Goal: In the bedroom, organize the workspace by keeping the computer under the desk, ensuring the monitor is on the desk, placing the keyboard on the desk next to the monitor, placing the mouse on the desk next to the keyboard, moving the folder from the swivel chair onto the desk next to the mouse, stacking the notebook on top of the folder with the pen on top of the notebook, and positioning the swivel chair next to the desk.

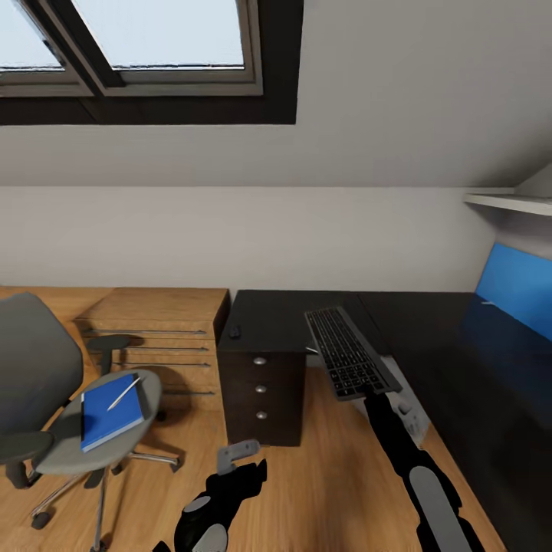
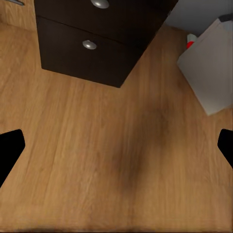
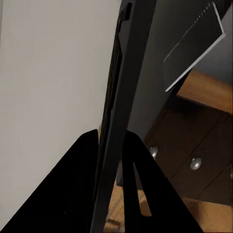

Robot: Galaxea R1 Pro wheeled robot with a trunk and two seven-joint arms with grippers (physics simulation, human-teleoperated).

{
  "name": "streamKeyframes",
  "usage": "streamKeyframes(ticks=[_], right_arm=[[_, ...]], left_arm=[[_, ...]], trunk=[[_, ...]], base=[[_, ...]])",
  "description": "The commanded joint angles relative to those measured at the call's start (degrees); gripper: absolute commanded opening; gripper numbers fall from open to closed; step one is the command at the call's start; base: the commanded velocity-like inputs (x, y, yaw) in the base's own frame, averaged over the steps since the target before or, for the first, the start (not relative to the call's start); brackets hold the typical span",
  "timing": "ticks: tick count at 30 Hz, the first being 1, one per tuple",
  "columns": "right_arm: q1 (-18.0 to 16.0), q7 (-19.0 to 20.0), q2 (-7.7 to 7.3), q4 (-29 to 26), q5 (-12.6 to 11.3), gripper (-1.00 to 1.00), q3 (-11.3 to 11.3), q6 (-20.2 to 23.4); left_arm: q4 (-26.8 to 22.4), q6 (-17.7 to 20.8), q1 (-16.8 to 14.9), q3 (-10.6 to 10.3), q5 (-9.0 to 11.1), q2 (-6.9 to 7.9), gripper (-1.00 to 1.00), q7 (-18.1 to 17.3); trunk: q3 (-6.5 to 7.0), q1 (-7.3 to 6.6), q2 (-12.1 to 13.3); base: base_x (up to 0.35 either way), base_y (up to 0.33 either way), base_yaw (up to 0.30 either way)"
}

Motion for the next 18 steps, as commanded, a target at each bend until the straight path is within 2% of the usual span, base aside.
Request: streamKeyframes(ticks=[1,10,18], right_arm=[[-0.04,0.06,0.06,0.18,-0.61,-1.00,-0.19,0.37],[-0.04,0.07,0.06,0.44,-0.61,-1.00,-0.25,0.37],[-0.04,-0.06,0.14,0.47,-0.61,-1.00,-0.30,0.31]], left_arm=[[-0.10,0.13,-0.07,-0.13,0.27,0.05,1.00,0.41],[-0.08,0.13,-0.07,-0.21,0.26,0.00,1.00,0.39],[-0.08,0.13,-0.07,-0.36,0.18,-0.01,1.00,0.46]], trunk=[[0.12,-0.26,0.36],[1.73,-2.24,3.97],[3.17,-3.99,7.18]], base=[[-0.340,-0.026,0.000],[-0.344,-0.013,0.000],[-0.333,-0.141,0.000]])
